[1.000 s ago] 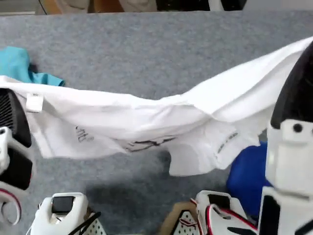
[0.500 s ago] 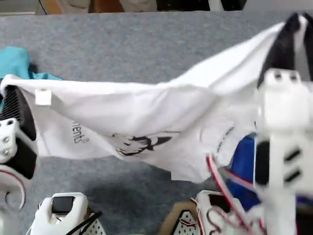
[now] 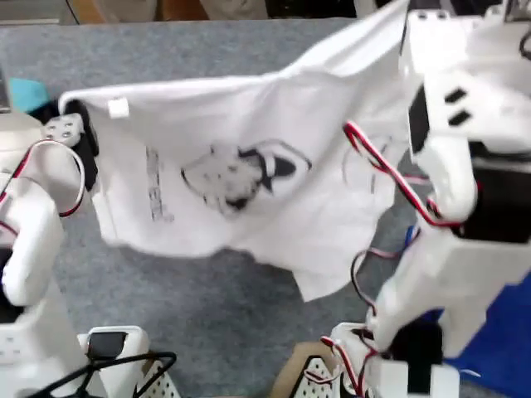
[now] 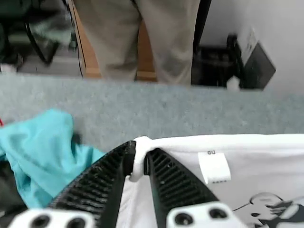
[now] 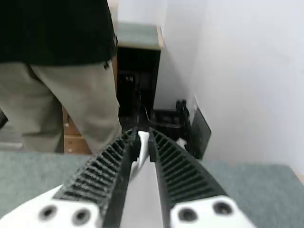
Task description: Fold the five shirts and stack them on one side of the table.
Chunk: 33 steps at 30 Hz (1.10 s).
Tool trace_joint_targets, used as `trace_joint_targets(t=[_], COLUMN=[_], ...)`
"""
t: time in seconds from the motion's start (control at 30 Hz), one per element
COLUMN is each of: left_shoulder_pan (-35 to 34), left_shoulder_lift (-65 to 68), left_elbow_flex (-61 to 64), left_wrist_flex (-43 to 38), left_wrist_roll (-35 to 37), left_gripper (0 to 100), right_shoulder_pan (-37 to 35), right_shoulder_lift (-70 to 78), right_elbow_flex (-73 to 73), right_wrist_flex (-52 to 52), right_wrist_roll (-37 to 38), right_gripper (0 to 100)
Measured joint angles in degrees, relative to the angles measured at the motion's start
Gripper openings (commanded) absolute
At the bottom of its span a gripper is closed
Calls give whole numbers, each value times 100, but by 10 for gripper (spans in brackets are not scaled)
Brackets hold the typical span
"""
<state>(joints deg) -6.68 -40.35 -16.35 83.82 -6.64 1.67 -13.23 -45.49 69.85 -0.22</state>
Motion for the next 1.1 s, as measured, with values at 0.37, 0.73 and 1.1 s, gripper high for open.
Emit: trace_joint_targets(t=[0.37,0.73,1.1], left_shoulder_pan=[0,0,0], left_shoulder_lift=[0,9,-62], left_elbow_flex=[448,-132,-2031], left_wrist_flex=[-299,404,1530], left_wrist_roll=[9,9,9], left_gripper=[19,19,19], right_shoulder_pan=[-413,-1222,-1248], right_shoulder_lift=[809,457,-844], right_elbow_flex=[-1697,-2224,-2233], right_wrist_flex=[-281,53,123], right_wrist_roll=[308,809,1319], right_gripper=[5,5,5])
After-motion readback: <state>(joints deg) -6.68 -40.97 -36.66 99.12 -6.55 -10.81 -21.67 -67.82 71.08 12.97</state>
